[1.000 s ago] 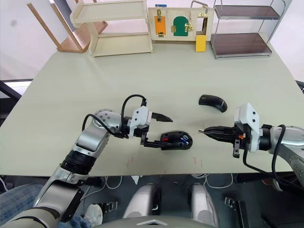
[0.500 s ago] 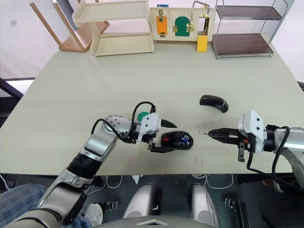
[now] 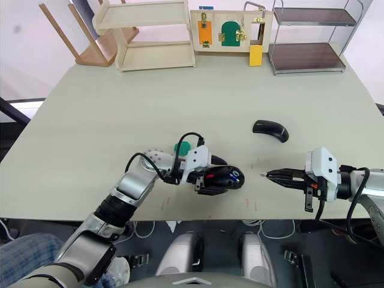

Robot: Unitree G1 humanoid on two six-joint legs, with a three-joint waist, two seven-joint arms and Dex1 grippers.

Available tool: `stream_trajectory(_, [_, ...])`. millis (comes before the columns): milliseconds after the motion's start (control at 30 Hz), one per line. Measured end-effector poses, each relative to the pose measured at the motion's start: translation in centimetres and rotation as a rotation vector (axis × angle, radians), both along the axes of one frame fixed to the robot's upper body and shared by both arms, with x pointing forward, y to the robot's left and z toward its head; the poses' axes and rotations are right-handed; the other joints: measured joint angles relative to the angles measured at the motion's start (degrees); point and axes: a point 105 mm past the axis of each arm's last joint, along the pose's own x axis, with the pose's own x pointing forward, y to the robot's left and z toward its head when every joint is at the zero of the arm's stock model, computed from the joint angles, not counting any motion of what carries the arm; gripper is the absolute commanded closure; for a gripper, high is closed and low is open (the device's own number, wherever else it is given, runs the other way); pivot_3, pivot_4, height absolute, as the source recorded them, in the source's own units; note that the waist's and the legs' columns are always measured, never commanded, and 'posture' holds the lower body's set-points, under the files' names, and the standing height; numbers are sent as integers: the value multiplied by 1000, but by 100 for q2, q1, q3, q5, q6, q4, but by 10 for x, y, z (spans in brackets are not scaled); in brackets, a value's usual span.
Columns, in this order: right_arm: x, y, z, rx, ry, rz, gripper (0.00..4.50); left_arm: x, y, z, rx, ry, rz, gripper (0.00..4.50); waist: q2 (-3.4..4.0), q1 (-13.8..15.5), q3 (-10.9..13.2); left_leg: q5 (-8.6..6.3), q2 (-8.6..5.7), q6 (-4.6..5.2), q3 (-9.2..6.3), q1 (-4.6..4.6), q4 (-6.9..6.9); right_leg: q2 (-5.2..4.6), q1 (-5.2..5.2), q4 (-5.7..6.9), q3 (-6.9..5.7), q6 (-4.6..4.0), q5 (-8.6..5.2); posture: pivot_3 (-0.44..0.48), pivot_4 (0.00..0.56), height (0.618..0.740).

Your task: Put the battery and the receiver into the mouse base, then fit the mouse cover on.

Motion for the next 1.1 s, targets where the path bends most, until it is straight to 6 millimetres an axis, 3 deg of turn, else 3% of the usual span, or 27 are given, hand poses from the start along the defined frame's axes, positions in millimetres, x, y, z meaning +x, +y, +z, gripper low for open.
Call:
stream_trajectory(133, [0, 0, 0, 0, 6, -4, 4500, 0, -1, -4, 13, 6, 0, 31, 0, 2, 0, 0, 0, 0, -1, 0, 0, 0, 0, 3, 0, 0, 0, 0, 150, 740])
stream_trajectory(300, [2, 0, 1, -2, 8, -9, 4500, 1, -1, -4, 13, 2, 5, 1531, 0, 16, -1, 0, 0, 0, 0, 2, 1, 0, 1, 3, 1, 0, 0, 0, 150, 740])
stream_trajectory(533, [5, -4, -6, -26, 153, -105, 4500, 1, -1, -5, 17, -1, 8, 1530, 1, 35, -3, 0, 0, 0, -1, 4, 6, 0, 2, 9, 2, -1, 0, 0, 150, 740])
stream_trajectory(667, [13, 3, 1, -21, 225, -181, 4500, 2, -3, -4, 21, -5, 5, 1530, 1, 48, -3, 0, 0, 0, -3, 3, 12, 0, 2, 12, 1, -2, 0, 0, 150, 740])
stream_trajectory(833, [29, -4, 10, -120, 326, -354, 4500, 7, -8, -1, 45, -15, -9, 1530, 1, 80, -3, 0, 0, 0, -2, -4, 24, -1, 1, 15, 2, -21, -10, 0, 150, 740])
stream_trajectory(1100, [44, 18, 21, -304, 564, -422, 4500, 11, -17, 0, 66, -21, -19, 1530, 0, 90, -3, 0, 0, 0, -8, -12, 23, -4, -5, 13, 2, -25, -10, 0, 150, 740])
